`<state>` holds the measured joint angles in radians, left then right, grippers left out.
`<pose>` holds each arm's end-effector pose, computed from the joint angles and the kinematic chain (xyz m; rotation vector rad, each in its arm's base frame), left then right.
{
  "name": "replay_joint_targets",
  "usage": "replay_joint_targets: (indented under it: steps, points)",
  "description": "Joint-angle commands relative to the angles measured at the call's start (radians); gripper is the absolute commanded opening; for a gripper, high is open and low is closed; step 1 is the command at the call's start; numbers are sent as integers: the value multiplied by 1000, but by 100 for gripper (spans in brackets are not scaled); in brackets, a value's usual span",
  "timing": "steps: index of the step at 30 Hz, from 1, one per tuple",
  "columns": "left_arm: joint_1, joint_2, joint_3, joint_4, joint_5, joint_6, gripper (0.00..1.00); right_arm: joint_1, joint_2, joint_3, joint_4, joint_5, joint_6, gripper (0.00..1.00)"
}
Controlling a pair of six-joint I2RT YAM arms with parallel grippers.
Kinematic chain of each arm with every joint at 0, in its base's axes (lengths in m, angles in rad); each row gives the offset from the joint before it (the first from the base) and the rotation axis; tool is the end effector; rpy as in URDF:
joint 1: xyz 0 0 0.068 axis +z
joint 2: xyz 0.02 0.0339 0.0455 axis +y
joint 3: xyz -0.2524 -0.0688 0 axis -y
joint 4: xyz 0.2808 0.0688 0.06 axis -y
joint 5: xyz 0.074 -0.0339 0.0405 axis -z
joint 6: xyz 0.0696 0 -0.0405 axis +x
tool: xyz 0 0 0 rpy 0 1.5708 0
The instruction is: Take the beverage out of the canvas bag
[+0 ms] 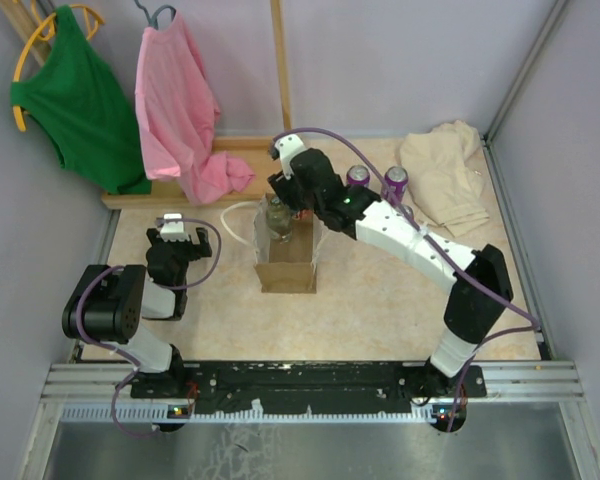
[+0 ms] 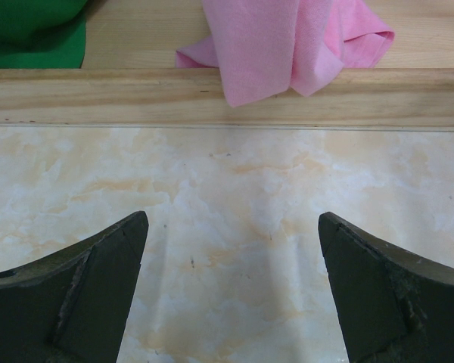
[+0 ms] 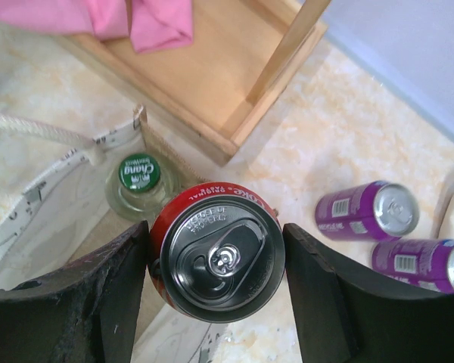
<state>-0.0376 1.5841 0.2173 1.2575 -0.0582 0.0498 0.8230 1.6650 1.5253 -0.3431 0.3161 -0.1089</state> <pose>0.2816 -0.0065 0.0874 0.0296 1.6800 0.0581 0.3248 0.3184 0.3200 -0.7338 1.8928 0.1255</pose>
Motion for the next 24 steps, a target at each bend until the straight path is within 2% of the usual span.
replay_joint_targets:
  steps: [1, 7, 16, 20, 24]
  points:
    - [-3, 7, 13, 41, 12, 4, 100, 14, -107, 100, 108, 20, -39, 0]
    - [-2, 7, 13, 42, 12, 3, 100, 13, -157, 86, 190, 102, -87, 0]
    - [-3, 6, 13, 42, 12, 3, 100, 11, -235, 51, 399, 237, -192, 0]
    - [-3, 7, 13, 42, 12, 3, 100, -23, -229, 78, 397, 297, -210, 0]
    - [-4, 7, 13, 42, 12, 3, 100, -117, -236, 60, 329, 304, -131, 0]
